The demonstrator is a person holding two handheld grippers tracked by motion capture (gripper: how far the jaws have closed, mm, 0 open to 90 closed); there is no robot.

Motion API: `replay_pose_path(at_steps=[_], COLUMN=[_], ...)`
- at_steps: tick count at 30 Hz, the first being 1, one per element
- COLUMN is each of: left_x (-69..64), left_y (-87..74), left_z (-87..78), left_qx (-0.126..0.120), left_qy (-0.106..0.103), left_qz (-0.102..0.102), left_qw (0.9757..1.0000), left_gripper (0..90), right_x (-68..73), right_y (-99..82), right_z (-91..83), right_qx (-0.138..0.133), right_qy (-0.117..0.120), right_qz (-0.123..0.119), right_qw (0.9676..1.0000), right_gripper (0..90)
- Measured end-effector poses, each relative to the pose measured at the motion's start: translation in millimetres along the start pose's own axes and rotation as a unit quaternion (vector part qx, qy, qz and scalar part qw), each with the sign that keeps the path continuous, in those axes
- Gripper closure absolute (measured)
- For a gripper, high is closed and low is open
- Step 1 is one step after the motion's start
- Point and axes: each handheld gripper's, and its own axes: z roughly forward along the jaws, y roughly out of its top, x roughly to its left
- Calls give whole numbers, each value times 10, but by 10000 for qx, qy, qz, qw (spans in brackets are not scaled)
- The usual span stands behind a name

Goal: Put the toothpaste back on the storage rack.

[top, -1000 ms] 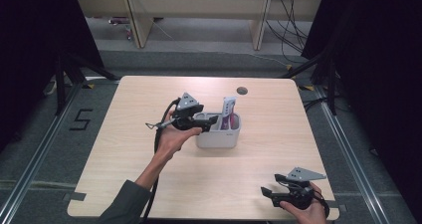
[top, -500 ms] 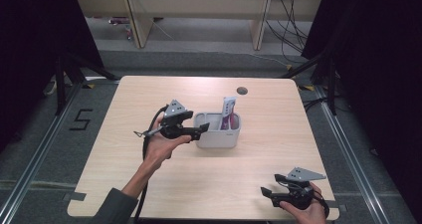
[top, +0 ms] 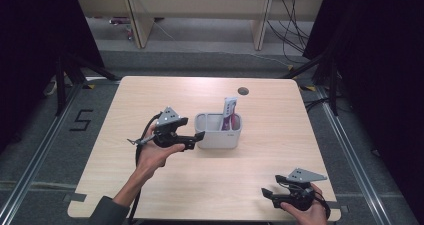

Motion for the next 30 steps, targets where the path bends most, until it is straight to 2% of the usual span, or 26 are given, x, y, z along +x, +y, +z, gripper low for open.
replay_pose_path(at_steps=[13, 21, 30], left_x=[85, 166, 165], left_y=[-132, -232, -343], left_z=[-146, -241, -344], left_qx=[-77, -175, -176], left_qy=[177, 191, 250], left_qz=[-18, -82, -102], left_qw=[9998, 9996, 9995], left_gripper=[188, 186, 183], right_x=[-2, -6, -4], right_y=[-2, -4, -5], right_z=[5, 8, 8], right_qx=[32, 57, 55], right_qy=[17, 39, 27], right_qz=[16, 11, 14], right_qw=[10000, 10000, 10000], right_gripper=[264, 264, 264])
